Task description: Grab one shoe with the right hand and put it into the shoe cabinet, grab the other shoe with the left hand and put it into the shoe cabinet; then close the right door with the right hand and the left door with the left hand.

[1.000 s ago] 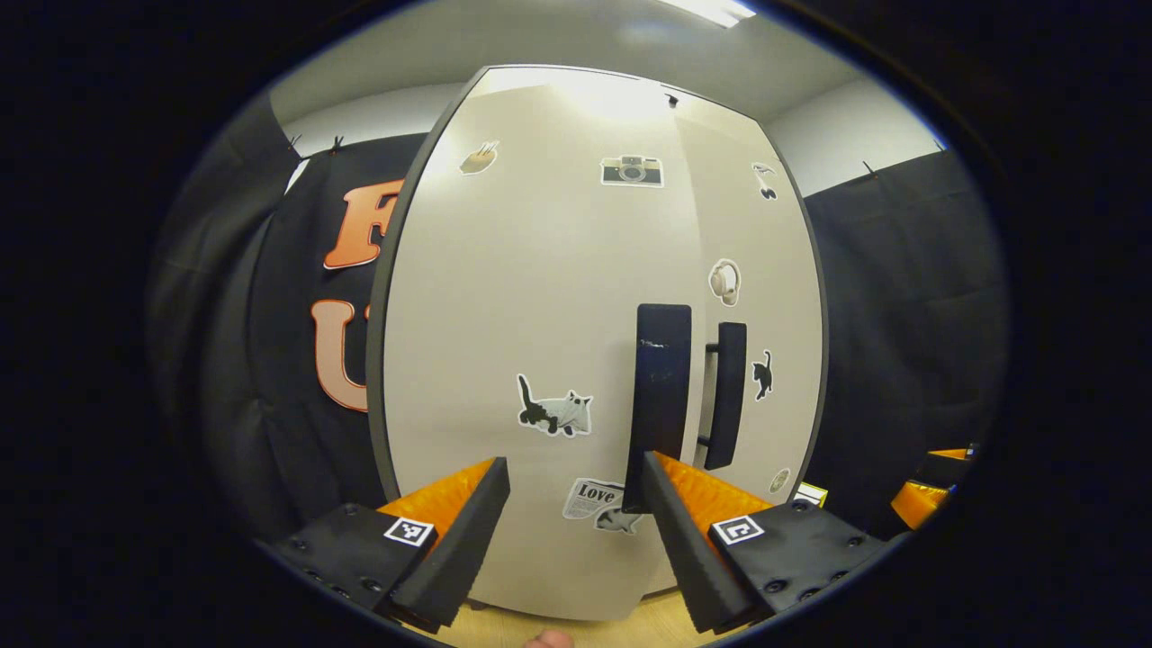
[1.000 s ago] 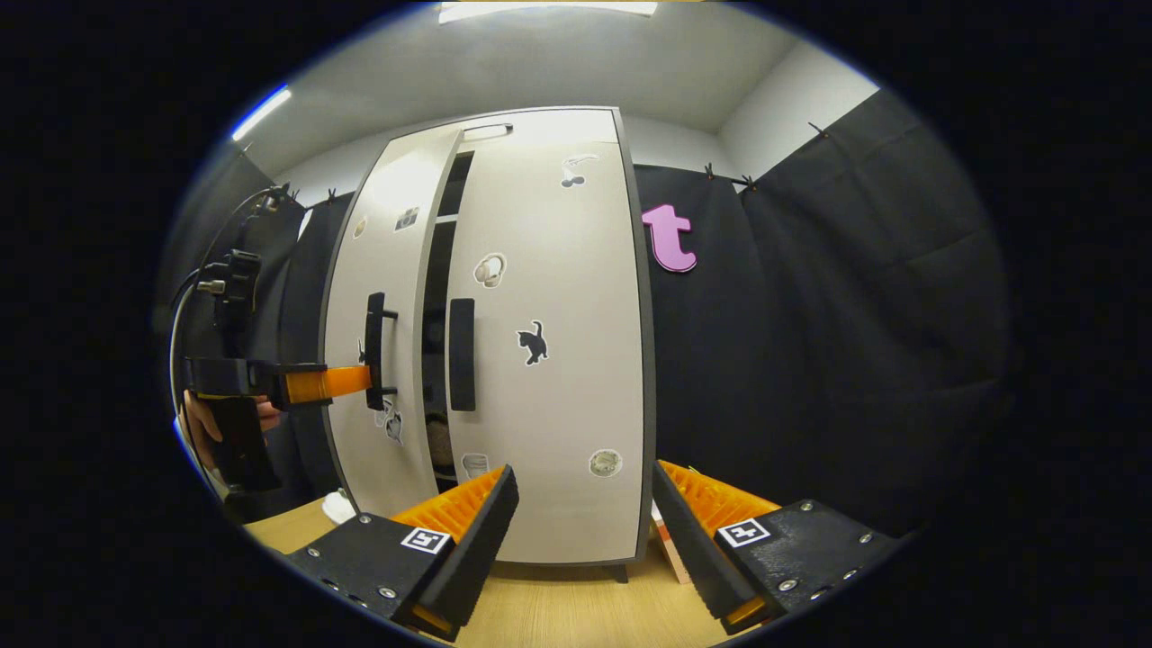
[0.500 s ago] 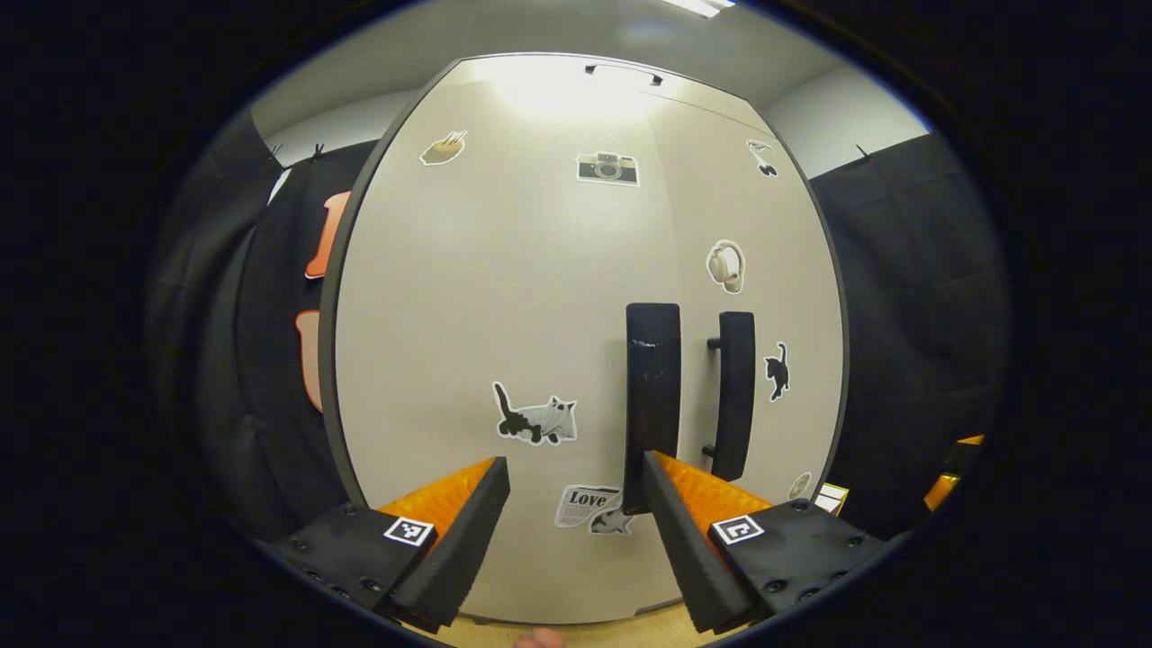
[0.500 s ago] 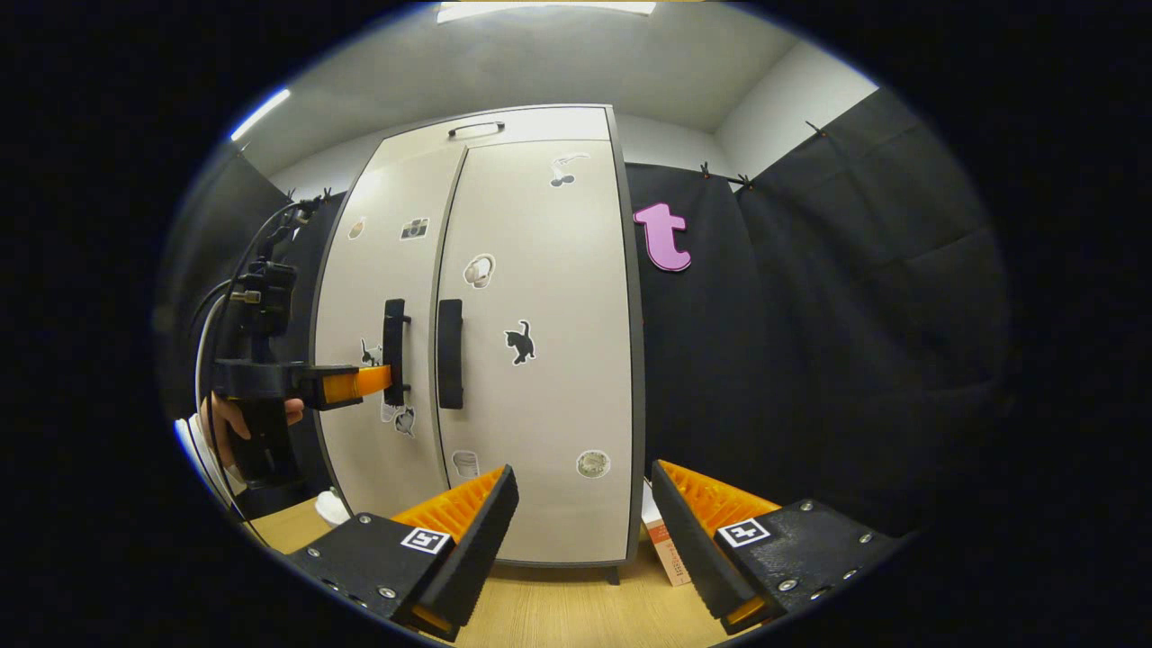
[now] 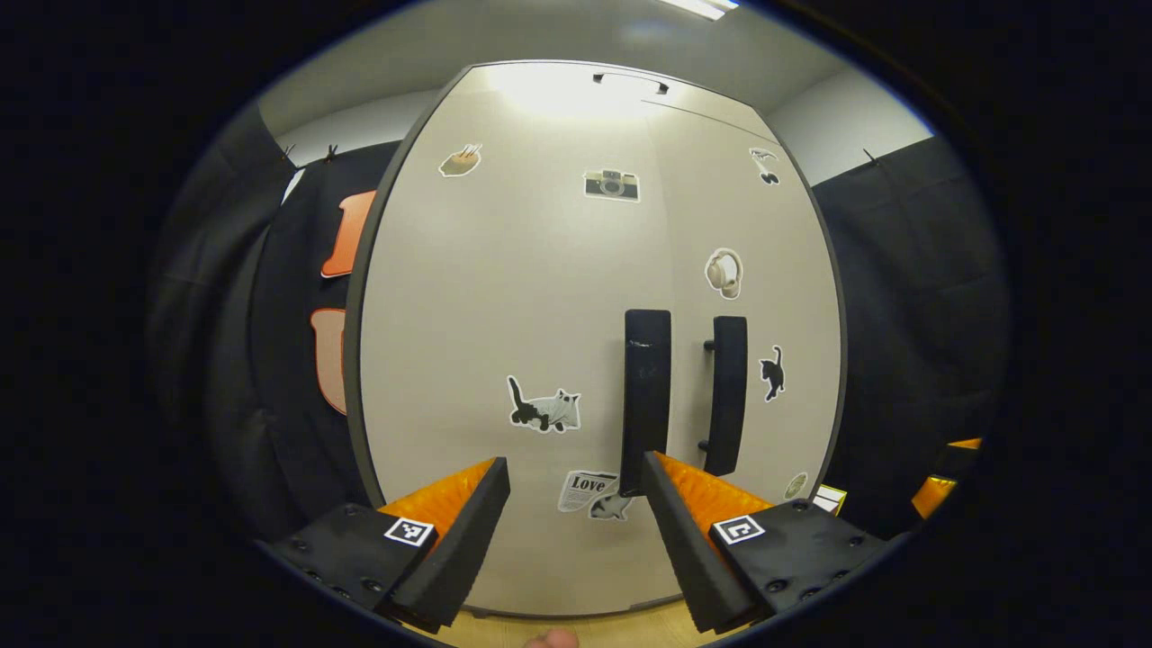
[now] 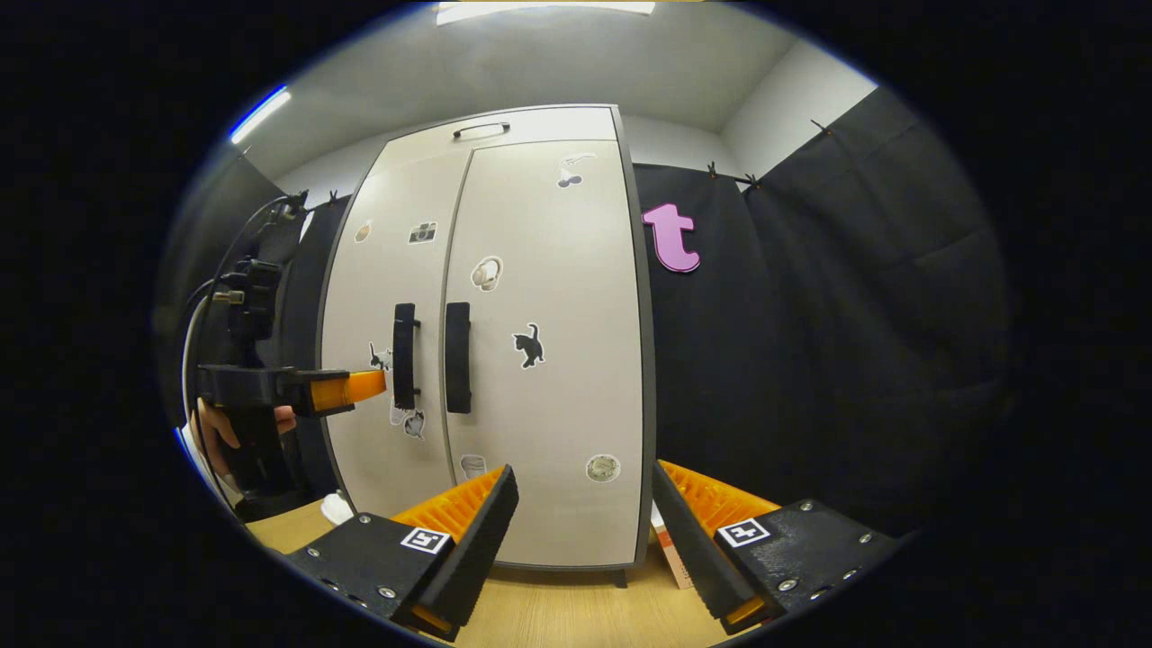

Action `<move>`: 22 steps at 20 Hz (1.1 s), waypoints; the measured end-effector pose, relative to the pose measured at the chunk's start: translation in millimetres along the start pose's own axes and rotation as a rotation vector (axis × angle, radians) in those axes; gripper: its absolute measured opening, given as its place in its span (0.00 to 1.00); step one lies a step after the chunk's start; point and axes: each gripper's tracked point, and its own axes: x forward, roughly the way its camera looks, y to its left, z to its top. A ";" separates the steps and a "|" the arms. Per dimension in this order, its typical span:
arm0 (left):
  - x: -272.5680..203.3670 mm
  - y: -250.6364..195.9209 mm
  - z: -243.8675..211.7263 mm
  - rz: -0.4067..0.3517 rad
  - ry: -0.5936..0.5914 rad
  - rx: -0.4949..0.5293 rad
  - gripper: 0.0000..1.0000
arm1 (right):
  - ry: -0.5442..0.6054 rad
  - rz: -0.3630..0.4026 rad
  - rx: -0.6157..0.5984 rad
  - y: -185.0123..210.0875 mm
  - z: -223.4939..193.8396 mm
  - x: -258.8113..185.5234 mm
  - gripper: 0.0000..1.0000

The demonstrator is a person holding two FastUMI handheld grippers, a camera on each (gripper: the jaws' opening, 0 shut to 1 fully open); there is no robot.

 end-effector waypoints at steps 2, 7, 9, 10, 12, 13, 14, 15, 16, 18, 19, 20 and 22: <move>-17.6 2.7 2.5 0.014 -0.002 0.002 0.97 | 0.004 0.012 0.006 4.9 -2.8 -0.6 0.92; -62.0 10.9 1.7 0.057 -0.028 0.001 0.94 | 0.004 0.054 0.011 18.7 -3.3 -10.9 0.92; -80.0 12.7 -3.0 0.070 -0.022 -0.003 0.97 | 0.005 0.072 0.018 23.8 -1.9 -15.7 0.92; -89.1 14.2 -6.7 0.078 -0.019 -0.005 0.99 | 0.000 0.078 0.023 26.4 -0.4 -16.8 0.92; -107.2 18.2 -13.0 0.095 -0.014 -0.005 0.97 | -0.005 0.090 0.020 31.2 0.6 -22.4 0.92; -115.3 20.4 -15.3 0.102 -0.021 -0.001 0.97 | -0.002 0.096 0.014 33.2 -1.2 -25.3 0.92; -123.0 23.1 -18.3 0.113 -0.025 0.008 0.97 | -0.001 0.100 0.011 35.2 -2.6 -26.7 0.92; -129.9 26.0 -20.1 0.123 -0.029 0.018 0.96 | 0.000 0.102 0.010 37.0 -2.8 -29.4 0.92; -136.2 29.0 -21.4 0.136 -0.031 0.026 0.96 | 0.004 0.104 0.012 38.7 -4.7 -30.8 0.92; -146.4 32.0 -26.3 0.154 -0.026 0.019 0.96 | 0.009 0.106 0.025 41.5 -6.6 -33.9 0.92; -150.8 31.2 -29.3 0.155 -0.022 0.004 0.99 | 0.008 0.111 0.029 43.6 -6.2 -36.5 0.92; -155.4 31.2 -34.0 0.157 -0.015 -0.009 0.97 | 0.012 0.113 0.026 44.7 -6.3 -37.3 0.92; -162.0 34.4 -41.1 0.172 -0.011 -0.012 0.97 | 0.008 0.107 0.016 43.5 -4.6 -39.3 0.92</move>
